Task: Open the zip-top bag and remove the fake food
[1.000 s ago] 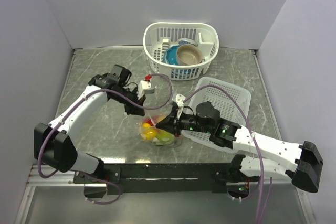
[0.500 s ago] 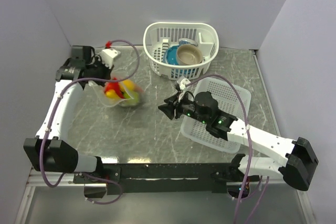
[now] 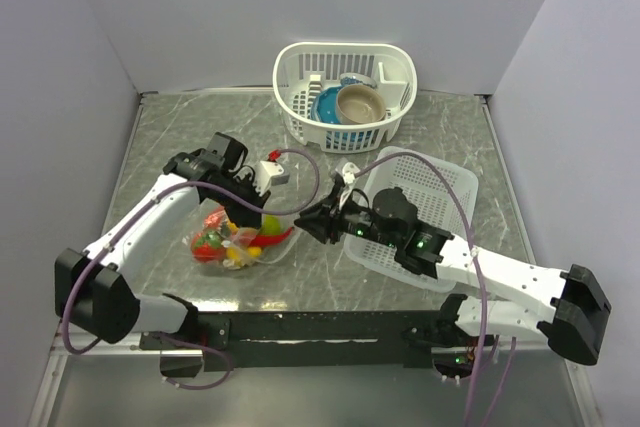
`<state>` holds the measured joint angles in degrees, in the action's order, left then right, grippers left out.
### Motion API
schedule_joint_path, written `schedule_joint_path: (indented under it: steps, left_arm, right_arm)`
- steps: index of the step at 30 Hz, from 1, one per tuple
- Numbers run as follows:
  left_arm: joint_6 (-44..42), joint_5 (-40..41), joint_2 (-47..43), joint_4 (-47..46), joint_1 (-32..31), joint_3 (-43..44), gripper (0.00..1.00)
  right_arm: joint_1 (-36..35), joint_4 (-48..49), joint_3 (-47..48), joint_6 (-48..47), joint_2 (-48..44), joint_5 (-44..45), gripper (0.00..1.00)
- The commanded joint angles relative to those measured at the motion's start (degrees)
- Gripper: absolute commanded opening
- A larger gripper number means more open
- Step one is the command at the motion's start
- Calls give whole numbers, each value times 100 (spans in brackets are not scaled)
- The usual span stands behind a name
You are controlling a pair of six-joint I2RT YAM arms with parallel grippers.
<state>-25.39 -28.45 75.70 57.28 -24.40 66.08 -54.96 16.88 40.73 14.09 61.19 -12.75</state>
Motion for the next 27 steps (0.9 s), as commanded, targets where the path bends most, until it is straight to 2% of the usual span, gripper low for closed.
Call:
schedule_joint_path:
  steps: [1, 7, 12, 16, 23, 26, 27]
  left_arm:
    - [42, -266, 234, 56, -3, -16, 1]
    - [218, -547, 331, -155, -38, 36, 1]
    - [114, -1031, 533, 169, -117, 264, 1]
    - [-80, -1145, 463, 441, -117, 388, 1]
    - [-536, -1145, 77, 907, -117, 344, 1]
    - [-643, -1198, -72, 1075, -117, 335, 2]
    - [-643, -1163, -99, 1084, -117, 318, 4]
  right_arm:
    - [-94, 263, -302, 270, 69, -210, 33]
    - [-506, 658, -821, 376, 225, -35, 27]
    - [-823, 675, -286, -221, 990, 616, 26]
    - [-815, 772, 241, -573, 1850, 617, 36]
    - [-806, 834, 866, -977, 2968, 678, 41]
    - [-788, 825, 989, -1144, 3223, 591, 49]
    - [-788, 808, 1016, -1180, 3311, 546, 54]
